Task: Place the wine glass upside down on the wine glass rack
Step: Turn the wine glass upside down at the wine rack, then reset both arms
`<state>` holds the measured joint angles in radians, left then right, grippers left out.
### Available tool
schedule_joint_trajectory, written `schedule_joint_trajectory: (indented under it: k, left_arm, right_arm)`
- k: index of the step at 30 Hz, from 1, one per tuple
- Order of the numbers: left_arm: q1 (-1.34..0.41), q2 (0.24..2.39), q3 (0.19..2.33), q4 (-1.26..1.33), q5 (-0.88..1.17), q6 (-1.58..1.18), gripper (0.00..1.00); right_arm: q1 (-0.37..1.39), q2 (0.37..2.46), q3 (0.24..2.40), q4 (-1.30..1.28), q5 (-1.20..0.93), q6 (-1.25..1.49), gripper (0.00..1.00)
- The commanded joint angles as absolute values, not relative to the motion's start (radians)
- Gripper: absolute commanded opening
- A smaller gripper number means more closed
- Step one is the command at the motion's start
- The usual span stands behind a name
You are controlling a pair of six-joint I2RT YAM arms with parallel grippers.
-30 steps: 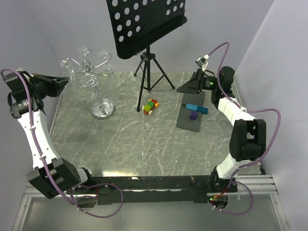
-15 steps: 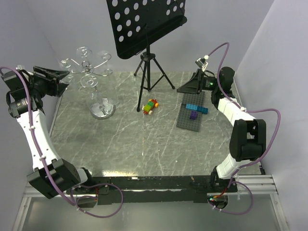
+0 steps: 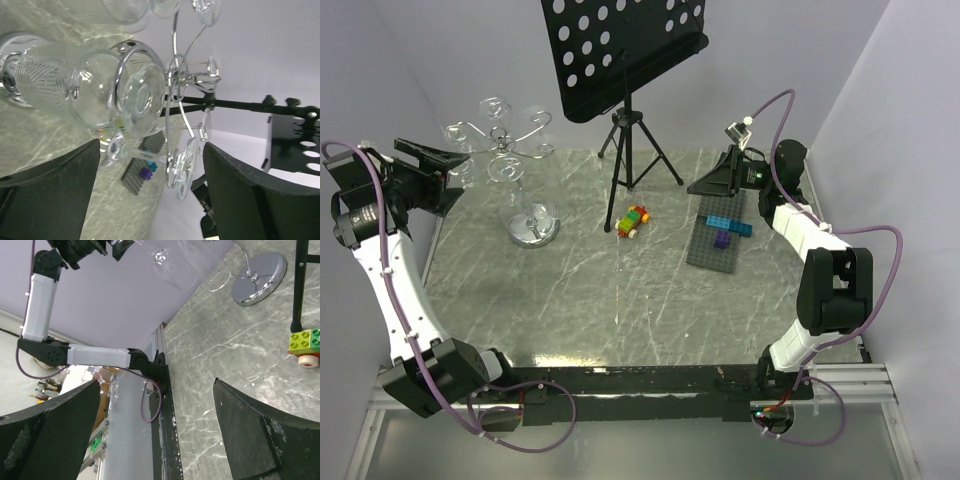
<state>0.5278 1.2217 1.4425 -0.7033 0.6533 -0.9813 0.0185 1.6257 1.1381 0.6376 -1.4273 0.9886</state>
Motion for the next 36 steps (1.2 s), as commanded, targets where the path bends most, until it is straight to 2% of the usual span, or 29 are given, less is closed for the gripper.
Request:
schedule_joint_trajectory:
  k: [1,5,11,16,20,25,31,36]
  left_arm:
    - [0.528,1.189,1.545,-0.804,0.585,-0.872,0.88]
    - [0.528,1.169,1.609,-0.856,0.543,-0.821,1.0]
    - [0.528,1.129,1.687,-0.888,0.479,-0.726,1.0]
    - [0.528,1.008,1.671,-0.793,0.324,-0.66,0.96]
    - [0.523,0.954,1.644,-0.742,0.239,-0.653,0.97]
    - [0.434,0.942,1.672,-0.753,0.161,-0.574,0.97]
    - [0.162,0.922,1.73,-0.773,-0.036,-0.315,0.97]
    - [-0.076,0.891,1.707,-0.798,-0.063,-0.17,0.97]
  right_arm:
    - [0.009,1.6,1.15,0.554,-1.434,0.885,1.0]
    - [0.009,1.579,1.21,0.303,-1.414,0.665,1.0]
    - [0.009,1.565,1.393,-0.277,-1.327,0.202,1.0]
    - [0.005,1.552,1.52,-0.576,-1.201,-0.049,1.0]
    - [-0.023,1.51,1.586,-0.684,-1.114,-0.142,1.0]
    - [-0.06,1.459,1.658,-0.79,-1.014,-0.222,1.0]
    - [-0.133,1.316,1.615,-0.786,-0.925,-0.239,1.0]
    - [-0.193,1.211,1.572,-0.758,-0.873,-0.19,1.0]
